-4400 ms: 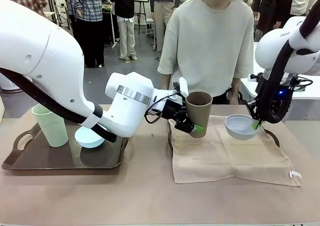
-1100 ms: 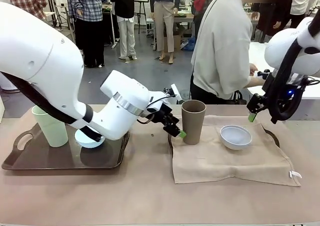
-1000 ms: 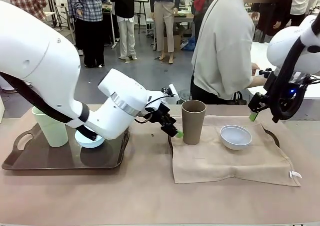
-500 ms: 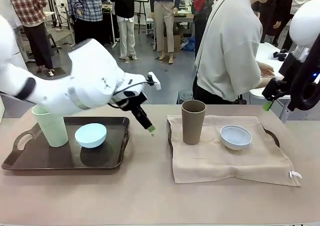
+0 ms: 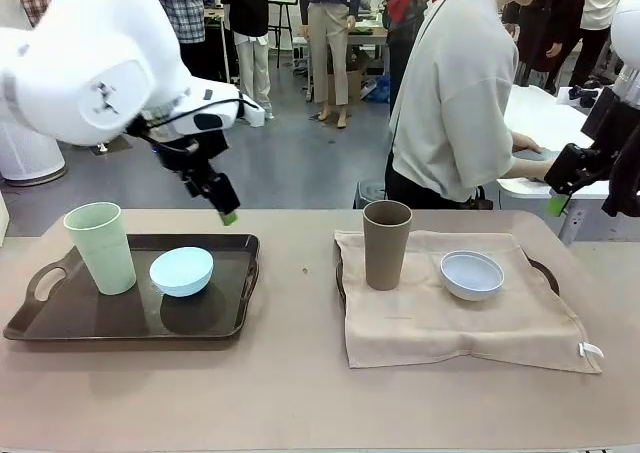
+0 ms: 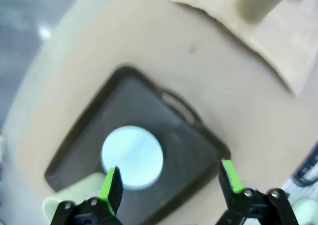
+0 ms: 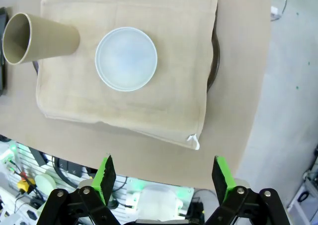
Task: Set up a tray with a mat and arrange the tableware.
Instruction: Place the Picnic Bowl and Reusable plastic cup back onto the Handle tray in front of the human's position, then pick up the Picnic Bowl and Reusable plastic cup from the Handle tray in front of the human's position and hold them in the air.
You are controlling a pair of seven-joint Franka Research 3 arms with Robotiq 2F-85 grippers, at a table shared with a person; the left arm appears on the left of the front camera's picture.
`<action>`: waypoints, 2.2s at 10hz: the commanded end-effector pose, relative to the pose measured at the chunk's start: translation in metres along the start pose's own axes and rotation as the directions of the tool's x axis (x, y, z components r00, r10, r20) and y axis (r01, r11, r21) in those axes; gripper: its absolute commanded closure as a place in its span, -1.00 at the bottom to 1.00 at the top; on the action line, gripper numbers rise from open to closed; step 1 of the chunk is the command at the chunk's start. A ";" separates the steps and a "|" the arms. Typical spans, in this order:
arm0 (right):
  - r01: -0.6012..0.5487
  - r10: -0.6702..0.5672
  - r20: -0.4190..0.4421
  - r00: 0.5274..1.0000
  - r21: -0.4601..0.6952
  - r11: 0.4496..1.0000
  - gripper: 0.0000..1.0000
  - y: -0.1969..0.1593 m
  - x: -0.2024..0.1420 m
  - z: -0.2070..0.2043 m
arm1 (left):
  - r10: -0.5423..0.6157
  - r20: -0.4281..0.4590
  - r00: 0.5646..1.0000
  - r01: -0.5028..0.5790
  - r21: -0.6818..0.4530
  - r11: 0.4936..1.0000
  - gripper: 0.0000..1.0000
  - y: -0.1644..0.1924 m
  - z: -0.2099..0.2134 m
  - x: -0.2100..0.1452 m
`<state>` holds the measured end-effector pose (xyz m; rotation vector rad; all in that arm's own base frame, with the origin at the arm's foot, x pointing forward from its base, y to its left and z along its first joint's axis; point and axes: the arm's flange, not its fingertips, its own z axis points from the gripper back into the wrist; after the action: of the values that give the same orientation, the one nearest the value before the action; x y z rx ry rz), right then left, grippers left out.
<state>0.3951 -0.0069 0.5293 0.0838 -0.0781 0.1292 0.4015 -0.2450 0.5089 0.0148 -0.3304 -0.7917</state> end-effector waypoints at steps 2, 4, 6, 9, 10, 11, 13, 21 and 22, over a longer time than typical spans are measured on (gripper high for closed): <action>0.026 -0.030 -0.053 0.998 -0.073 0.997 -1.00 0.002 0.001 -0.009 | 0.098 -0.056 0.994 -0.104 -0.125 0.987 -1.00 -0.006 0.038 -0.029; 0.008 -0.008 -0.009 1.000 -0.003 1.000 -1.00 0.001 0.000 -0.002 | 0.064 -0.064 0.996 -0.068 -0.057 0.996 -1.00 0.000 0.029 -0.022; 0.008 -0.008 -0.009 1.000 -0.003 1.000 -1.00 0.001 0.000 -0.002 | 0.064 -0.064 0.996 -0.068 -0.057 0.996 -1.00 0.000 0.029 -0.022; 0.008 -0.008 -0.009 1.000 -0.003 1.000 -1.00 0.001 0.000 -0.002 | 0.064 -0.064 0.996 -0.068 -0.057 0.996 -1.00 0.000 0.029 -0.022; 0.008 -0.008 -0.009 1.000 -0.003 1.000 -1.00 0.001 0.000 -0.002 | 0.064 -0.064 0.996 -0.068 -0.057 0.996 -1.00 0.000 0.029 -0.022; 0.008 -0.008 -0.009 1.000 -0.003 1.000 -1.00 0.001 0.000 -0.002 | 0.064 -0.064 0.996 -0.068 -0.057 0.996 -1.00 0.000 0.029 -0.022; 0.008 -0.008 -0.009 1.000 -0.003 1.000 -1.00 0.001 0.000 -0.002 | 0.064 -0.064 0.996 -0.068 -0.057 0.996 -1.00 0.000 0.029 -0.022; 0.072 -0.068 -0.051 0.996 0.076 0.995 -1.00 -0.048 -0.028 -0.024 | 0.303 -0.049 0.952 -0.299 -0.363 0.882 -1.00 0.086 0.061 -0.128; 0.060 -0.053 -0.050 0.997 0.138 0.989 -1.00 -0.059 -0.032 -0.020 | 0.340 -0.048 0.939 -0.332 -0.379 0.864 -1.00 0.098 0.071 -0.145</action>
<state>0.3796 -0.0594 0.5003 0.1501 -0.0204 0.0552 0.3611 -0.0769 0.5476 -0.3733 -0.1832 -0.5192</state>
